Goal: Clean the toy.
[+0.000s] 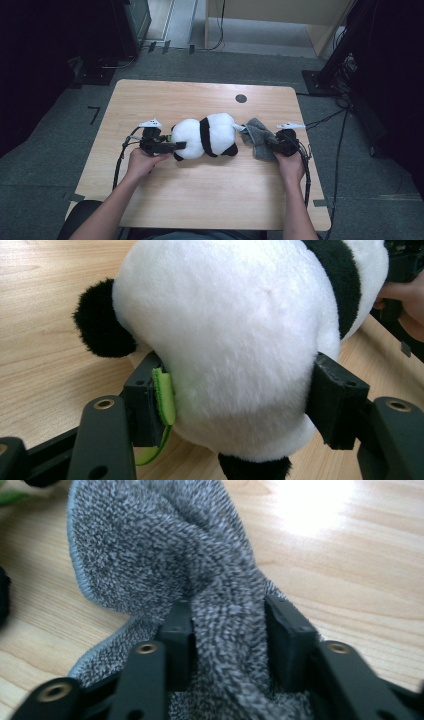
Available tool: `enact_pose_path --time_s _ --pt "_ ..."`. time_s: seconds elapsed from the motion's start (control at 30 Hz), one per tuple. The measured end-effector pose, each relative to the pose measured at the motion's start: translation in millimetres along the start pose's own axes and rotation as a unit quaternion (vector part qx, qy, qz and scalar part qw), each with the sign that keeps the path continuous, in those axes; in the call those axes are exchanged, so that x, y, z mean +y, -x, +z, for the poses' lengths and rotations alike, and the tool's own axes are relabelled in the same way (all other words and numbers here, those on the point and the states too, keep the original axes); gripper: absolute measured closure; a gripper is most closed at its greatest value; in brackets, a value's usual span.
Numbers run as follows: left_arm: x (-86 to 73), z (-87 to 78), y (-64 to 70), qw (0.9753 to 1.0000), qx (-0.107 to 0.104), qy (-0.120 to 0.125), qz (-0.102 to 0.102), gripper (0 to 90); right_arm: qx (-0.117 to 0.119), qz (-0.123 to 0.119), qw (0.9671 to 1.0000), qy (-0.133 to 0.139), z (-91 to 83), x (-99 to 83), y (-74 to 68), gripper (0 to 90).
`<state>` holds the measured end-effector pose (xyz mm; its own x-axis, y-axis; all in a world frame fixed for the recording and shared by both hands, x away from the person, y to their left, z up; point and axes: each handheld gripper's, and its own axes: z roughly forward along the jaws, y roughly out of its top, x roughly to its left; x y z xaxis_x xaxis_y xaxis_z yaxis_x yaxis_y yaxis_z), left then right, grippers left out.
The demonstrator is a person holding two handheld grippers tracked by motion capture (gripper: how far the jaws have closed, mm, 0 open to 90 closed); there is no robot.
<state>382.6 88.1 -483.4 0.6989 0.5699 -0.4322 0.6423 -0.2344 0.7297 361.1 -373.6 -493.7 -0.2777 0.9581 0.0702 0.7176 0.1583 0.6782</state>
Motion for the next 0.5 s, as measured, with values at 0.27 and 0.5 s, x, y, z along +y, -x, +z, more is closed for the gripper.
enact_pose_path --time_s 0.27,0.5 --pt "0.0 0.4 -0.5 1.0 -0.001 0.002 0.0 32.5 0.045 0.009 0.9969 0.064 -20.2 8.0 -0.9 29.1" --pt "0.3 0.4 -0.3 1.0 -0.001 0.001 -0.003 31.2 0.085 -0.025 0.992 0.09 -30.4 13.2 -17.8 20.4"
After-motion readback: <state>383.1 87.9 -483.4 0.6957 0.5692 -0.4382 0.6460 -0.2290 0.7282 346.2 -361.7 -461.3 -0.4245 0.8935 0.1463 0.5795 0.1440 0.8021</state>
